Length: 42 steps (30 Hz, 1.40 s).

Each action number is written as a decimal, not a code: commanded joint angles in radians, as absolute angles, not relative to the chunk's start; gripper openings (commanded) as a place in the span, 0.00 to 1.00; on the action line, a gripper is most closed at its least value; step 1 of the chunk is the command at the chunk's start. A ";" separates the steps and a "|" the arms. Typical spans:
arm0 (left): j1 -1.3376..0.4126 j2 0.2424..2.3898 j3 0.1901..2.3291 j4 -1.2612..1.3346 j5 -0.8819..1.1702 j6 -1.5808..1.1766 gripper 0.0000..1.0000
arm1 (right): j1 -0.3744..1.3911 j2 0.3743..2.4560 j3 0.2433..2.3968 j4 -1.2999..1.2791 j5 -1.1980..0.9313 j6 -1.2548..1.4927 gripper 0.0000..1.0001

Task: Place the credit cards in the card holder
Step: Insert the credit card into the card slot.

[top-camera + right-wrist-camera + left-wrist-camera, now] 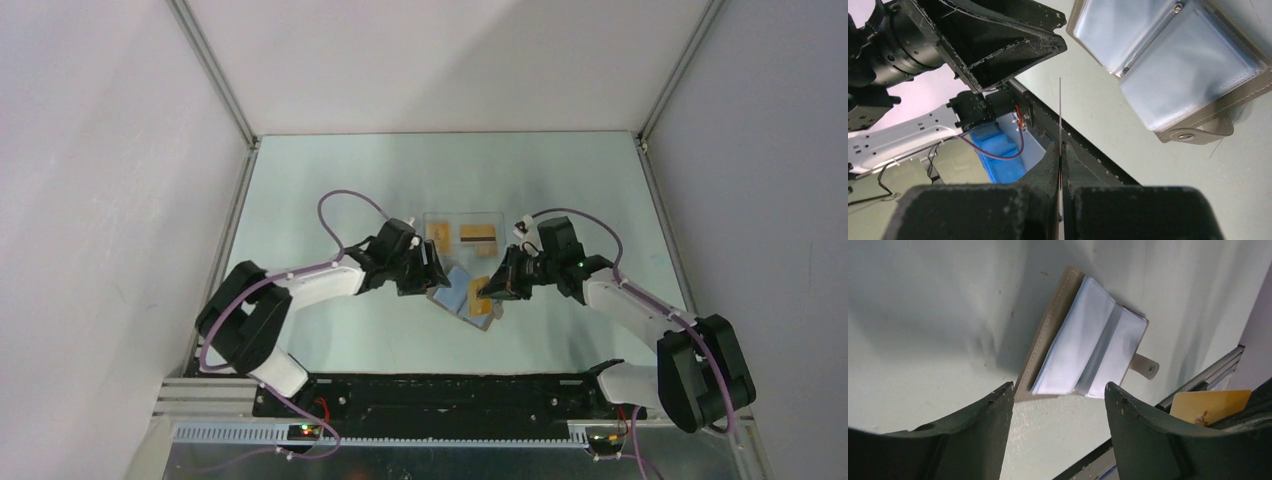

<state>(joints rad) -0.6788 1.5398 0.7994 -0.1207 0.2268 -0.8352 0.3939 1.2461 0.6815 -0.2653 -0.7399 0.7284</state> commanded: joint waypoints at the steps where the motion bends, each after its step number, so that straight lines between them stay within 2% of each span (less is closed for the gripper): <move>1: -0.694 1.620 0.856 -0.137 0.191 -0.814 0.69 | 0.407 1.241 0.613 -0.028 -0.664 0.841 0.00; 11: -0.715 1.637 0.842 -0.137 0.207 -0.883 0.55 | 0.371 1.374 0.598 0.064 -0.715 0.818 0.00; 18: -0.770 1.645 0.841 -0.137 0.216 -0.947 0.34 | 0.266 1.408 0.614 -0.077 -0.776 0.672 0.00; 27: -0.837 1.592 0.791 -0.137 0.185 -1.042 0.16 | 0.255 1.452 0.616 -0.158 -0.763 0.537 0.00; 36: -0.845 1.604 0.769 -0.138 0.182 -1.021 0.02 | 0.253 1.569 0.643 -0.095 -0.855 0.448 0.00; 42: -0.846 1.598 0.775 -0.137 0.186 -1.023 0.00 | 0.254 1.619 0.688 -0.177 -0.840 0.396 0.00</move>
